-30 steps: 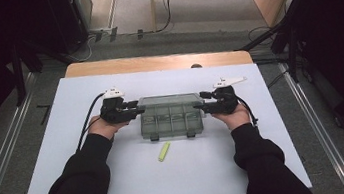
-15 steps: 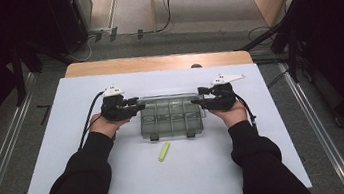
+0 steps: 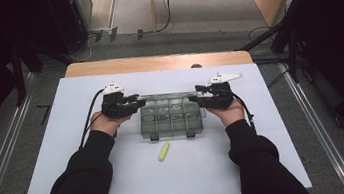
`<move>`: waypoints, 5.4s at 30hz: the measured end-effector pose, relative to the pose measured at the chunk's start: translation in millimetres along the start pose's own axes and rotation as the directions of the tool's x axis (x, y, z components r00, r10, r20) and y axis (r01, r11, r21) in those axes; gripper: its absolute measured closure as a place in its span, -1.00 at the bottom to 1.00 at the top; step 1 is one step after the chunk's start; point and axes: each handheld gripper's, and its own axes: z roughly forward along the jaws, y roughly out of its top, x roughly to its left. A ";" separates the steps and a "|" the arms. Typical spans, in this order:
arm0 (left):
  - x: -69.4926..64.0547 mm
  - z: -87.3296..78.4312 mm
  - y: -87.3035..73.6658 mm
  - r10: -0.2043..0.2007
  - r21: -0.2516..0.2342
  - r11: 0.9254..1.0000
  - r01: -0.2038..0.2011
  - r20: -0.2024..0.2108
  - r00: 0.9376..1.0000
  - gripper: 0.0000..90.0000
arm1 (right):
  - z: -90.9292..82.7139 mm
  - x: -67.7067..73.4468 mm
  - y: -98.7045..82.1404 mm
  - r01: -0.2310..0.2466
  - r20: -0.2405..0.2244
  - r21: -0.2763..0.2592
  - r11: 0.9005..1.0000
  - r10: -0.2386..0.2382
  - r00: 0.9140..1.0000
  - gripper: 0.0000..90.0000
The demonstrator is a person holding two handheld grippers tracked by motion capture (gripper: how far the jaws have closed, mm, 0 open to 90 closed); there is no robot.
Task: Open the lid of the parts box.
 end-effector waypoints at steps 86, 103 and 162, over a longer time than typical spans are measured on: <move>14.9 33.9 -5.2 -0.068 -0.045 0.997 0.064 -0.099 0.993 0.41 | 29.7 -22.8 -6.7 -0.096 0.117 -0.014 0.995 0.097 0.988 0.51; 16.6 37.3 -7.3 -0.086 -0.038 0.996 0.083 -0.106 0.991 0.44 | 36.9 -27.5 -8.2 -0.112 0.118 -0.022 0.993 0.114 0.986 0.51; 28.2 51.8 -17.2 -0.130 -0.061 0.990 0.126 -0.062 0.990 0.12 | 52.3 -35.5 -19.5 -0.258 0.082 0.026 0.966 0.256 0.963 0.09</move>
